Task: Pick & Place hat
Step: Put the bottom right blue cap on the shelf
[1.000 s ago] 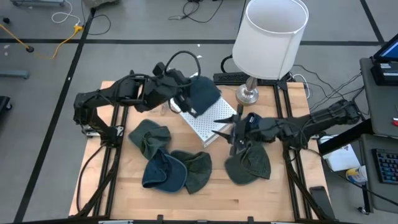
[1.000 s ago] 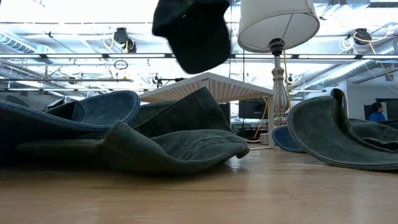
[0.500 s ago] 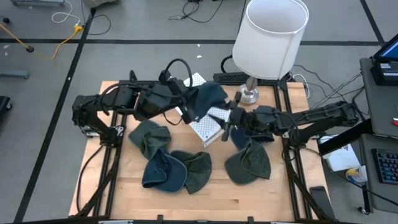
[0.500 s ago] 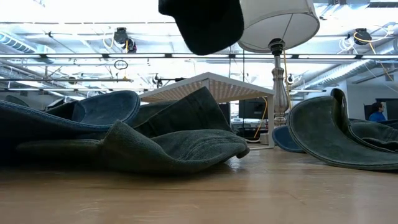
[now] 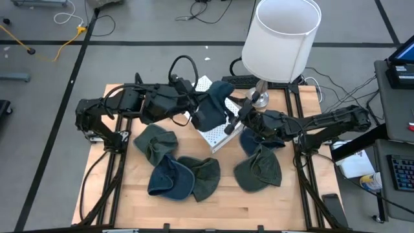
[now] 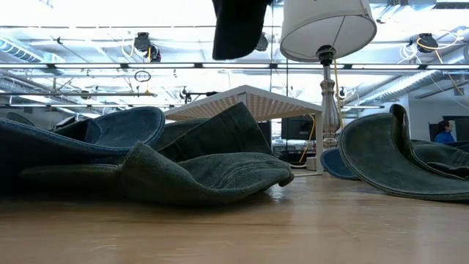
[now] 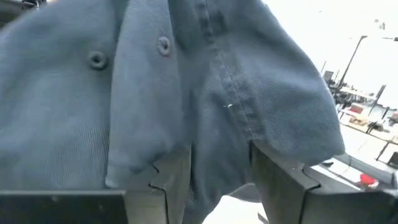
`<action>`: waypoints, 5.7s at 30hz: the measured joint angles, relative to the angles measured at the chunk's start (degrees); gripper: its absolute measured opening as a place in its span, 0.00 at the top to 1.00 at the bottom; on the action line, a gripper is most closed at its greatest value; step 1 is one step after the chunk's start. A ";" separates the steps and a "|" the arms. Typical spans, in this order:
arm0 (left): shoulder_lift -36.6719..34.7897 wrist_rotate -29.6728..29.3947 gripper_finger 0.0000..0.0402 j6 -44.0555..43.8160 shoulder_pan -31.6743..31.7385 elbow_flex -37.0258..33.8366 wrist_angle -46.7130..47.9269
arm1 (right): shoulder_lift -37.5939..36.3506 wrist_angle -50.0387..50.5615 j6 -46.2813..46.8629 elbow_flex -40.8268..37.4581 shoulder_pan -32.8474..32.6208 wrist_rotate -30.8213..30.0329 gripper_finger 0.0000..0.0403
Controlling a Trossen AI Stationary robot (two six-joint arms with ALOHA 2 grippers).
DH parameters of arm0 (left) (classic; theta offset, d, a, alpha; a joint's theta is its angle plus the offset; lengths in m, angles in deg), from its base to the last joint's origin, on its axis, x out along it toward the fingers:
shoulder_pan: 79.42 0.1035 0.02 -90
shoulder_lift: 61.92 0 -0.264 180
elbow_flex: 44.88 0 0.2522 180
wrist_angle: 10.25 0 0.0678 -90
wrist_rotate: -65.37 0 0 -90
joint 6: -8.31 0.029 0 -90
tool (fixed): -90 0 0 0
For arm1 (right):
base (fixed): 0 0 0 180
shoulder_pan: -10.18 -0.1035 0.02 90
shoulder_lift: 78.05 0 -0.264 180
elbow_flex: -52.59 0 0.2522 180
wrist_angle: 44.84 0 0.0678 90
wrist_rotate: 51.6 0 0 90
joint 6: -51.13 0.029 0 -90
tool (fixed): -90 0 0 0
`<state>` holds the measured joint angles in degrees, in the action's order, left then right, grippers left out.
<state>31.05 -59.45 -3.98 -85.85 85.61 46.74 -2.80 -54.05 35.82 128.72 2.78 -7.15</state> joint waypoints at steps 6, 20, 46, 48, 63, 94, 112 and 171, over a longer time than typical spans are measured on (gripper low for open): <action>0.02 3.56 1.00 -0.68 0.30 0.00 -1.65 | 2.15 -5.54 -5.64 0.00 -0.09 1.34 0.62; 2.20 6.84 1.00 -0.06 1.05 -0.03 -0.67 | 8.10 -21.13 -5.51 0.02 1.40 1.78 0.62; 1.75 -6.94 1.00 21.14 1.75 -0.04 3.33 | -2.24 -7.11 4.23 0.00 -14.45 -11.51 0.53; 1.75 -6.17 1.00 20.58 1.55 -0.04 3.33 | -1.74 -5.57 8.15 0.00 -13.94 -11.65 0.49; 1.75 -7.06 1.00 14.68 2.92 -0.04 3.09 | -0.79 8.73 16.01 0.04 -14.90 -1.13 0.27; 0.12 5.92 1.00 -1.54 2.98 0.07 -0.40 | 2.49 12.18 -7.60 0.02 -15.59 -27.72 0.47; -2.12 20.06 0.93 2.71 2.52 0.07 -0.69 | -0.70 11.09 -10.45 -0.02 -19.07 -23.19 0.99; 2.01 54.32 0.47 -15.12 2.90 0.00 -7.47 | -13.40 24.56 1.98 0.00 -24.06 6.89 1.00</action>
<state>33.06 -5.14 -19.09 -82.95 85.61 39.27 -16.20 -29.49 37.80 128.72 -21.28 -0.25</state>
